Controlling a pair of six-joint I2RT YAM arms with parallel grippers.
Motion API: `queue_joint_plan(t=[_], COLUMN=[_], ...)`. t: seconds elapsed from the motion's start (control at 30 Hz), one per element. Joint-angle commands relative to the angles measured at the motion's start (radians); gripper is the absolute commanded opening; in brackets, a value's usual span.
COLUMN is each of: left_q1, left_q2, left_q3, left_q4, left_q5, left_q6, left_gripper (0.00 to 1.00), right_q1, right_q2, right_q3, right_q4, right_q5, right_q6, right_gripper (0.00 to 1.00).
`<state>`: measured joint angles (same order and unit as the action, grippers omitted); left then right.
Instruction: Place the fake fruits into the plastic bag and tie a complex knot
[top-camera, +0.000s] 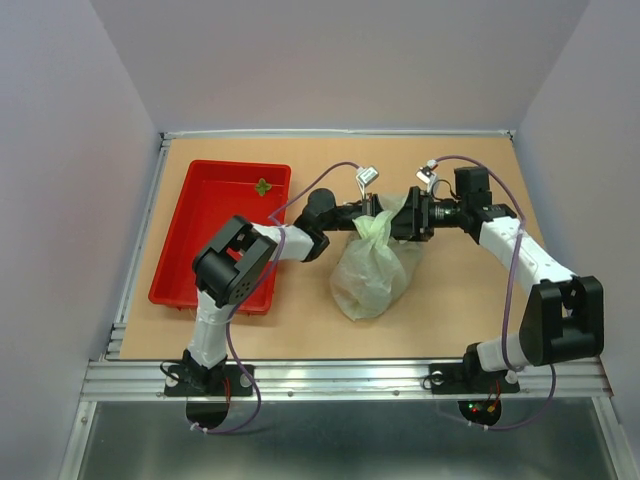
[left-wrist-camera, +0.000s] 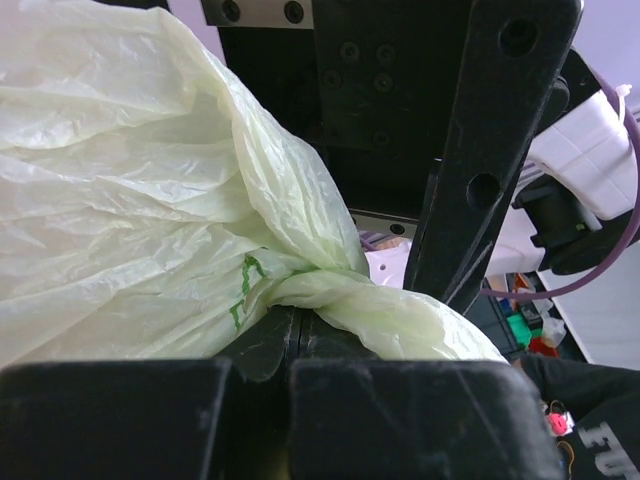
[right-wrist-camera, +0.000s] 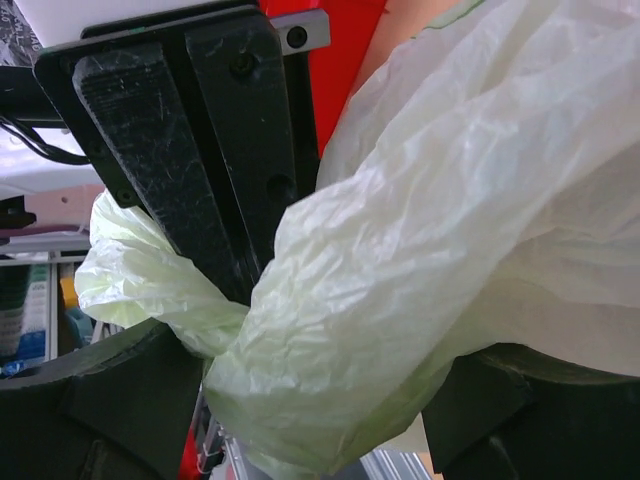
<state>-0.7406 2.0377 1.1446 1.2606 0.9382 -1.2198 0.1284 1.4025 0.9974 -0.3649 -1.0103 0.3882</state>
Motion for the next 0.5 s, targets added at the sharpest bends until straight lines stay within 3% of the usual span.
queue_joint_plan(t=[0.0,0.17,0.3,0.47], left_q1=[-0.054,-0.059,-0.062,-0.043], left_q2=[-0.007,-0.016,-0.042,-0.059], left_q3=[0.043,0.038,0.072,0.076], left_q4=[0.079,-0.038,-0.358,-0.366], left_q5=[0.074,0.108,0.110,0.114], left_q6=[0.025,0.152,0.369,0.370], left_gripper=[0.00,0.00,0.00,0.00], right_q1=[0.030,0.042,0.043,0.042], right_q2=[0.030,0.038,0.000,-0.040], right_q3=[0.041,0.052,0.041,0.043], right_q4=[0.167,0.164,0.123,-0.049], right_q5=[0.021,0.004,0.013,0.044], right_q6=[0.049,0.025,-0.028,-0.175], right_gripper=[0.80,0.80,0.85,0.89])
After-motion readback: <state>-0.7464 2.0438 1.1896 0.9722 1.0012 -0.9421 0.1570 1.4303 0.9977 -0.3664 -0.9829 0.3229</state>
